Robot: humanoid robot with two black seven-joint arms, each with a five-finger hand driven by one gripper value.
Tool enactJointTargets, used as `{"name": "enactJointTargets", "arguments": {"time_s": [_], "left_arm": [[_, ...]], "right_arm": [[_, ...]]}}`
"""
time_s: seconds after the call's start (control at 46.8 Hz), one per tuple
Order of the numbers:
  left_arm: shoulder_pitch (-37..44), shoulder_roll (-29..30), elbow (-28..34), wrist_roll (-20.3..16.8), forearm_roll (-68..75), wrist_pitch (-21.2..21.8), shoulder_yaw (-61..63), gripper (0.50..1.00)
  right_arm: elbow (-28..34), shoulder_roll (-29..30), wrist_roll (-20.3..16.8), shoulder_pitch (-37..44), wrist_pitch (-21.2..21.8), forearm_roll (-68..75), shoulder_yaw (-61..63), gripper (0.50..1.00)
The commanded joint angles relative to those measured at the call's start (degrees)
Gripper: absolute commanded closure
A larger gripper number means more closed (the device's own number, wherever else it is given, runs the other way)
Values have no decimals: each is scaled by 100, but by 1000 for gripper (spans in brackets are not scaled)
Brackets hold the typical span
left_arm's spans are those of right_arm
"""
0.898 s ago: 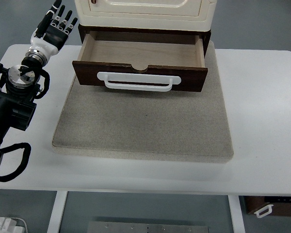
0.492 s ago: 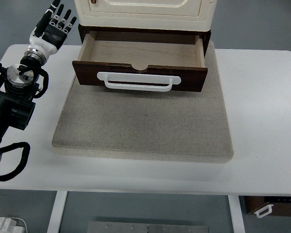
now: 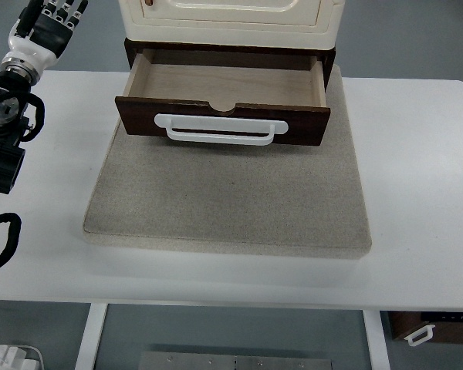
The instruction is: Close drawer under combined cabinet
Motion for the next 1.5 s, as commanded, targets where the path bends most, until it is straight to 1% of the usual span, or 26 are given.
{"name": "enactJointTargets", "arguments": {"time_s": [0.0,0.15,0.385,0.449,0.599,0.663,0.791,0.834,1.219,1.475], "left_arm": [[-55,81,-8,1,2,-99,5,500],[-266,265,-8,1,2,-477,-4,500],[-863,635,-25,1,2,-636,5,500],[-960,705,-209,10,2,-636,5,500],[-952,1083,-1070,1,72,-644,48,500],[-917,1223,-1439,-8,72,-645,294,500],[-917,1434,-2134,-245,63,-653,795,500],[-917,1487,-2380,-271,63,-671,883,500],[-934,1786,-4366,-289,151,-671,1964,500],[-908,1804,-5491,-289,854,-627,2614,500]], "right_arm": [[1,0,-8,0,1,0,0,548],[1,0,0,0,1,0,0,548],[1,0,0,0,1,0,0,548],[1,0,-8,0,1,0,0,548],[1,0,0,0,1,0,0,548],[1,0,-8,0,1,0,0,548],[1,0,0,0,1,0,0,548],[1,0,0,0,1,0,0,548],[1,0,0,0,1,0,0,548],[1,0,0,0,1,0,0,548]]}}
